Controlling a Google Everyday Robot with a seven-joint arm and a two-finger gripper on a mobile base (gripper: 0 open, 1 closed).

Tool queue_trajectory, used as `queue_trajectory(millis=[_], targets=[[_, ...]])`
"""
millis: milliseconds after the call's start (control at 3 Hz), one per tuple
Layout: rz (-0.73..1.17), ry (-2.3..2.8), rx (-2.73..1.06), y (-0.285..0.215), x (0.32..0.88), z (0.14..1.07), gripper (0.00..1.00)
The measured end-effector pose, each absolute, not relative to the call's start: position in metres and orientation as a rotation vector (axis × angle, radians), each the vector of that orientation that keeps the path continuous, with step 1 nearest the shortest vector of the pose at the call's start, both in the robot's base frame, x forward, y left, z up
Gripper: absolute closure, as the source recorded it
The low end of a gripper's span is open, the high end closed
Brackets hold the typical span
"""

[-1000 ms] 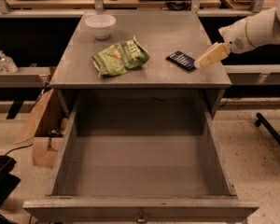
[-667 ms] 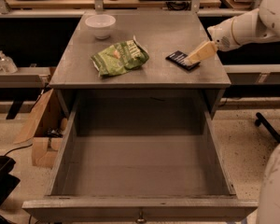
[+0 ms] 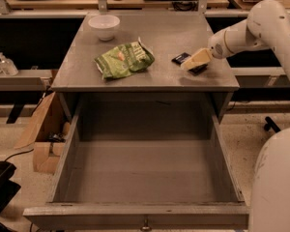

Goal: Place rxbar blueberry into top drawer

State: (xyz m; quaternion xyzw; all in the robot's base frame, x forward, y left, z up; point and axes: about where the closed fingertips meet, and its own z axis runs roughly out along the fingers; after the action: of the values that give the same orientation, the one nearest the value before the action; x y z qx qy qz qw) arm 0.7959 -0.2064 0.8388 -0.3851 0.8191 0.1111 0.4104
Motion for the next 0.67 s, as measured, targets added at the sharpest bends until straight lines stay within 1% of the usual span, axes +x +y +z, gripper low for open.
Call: queue_trajectory(millis=[333,667], targets=[[0.295,2.141,-0.900,-0.196,0.792,0.821,0.18],[0.310,2.177,-0.888,-0.185,0.787,0.812,0.41]])
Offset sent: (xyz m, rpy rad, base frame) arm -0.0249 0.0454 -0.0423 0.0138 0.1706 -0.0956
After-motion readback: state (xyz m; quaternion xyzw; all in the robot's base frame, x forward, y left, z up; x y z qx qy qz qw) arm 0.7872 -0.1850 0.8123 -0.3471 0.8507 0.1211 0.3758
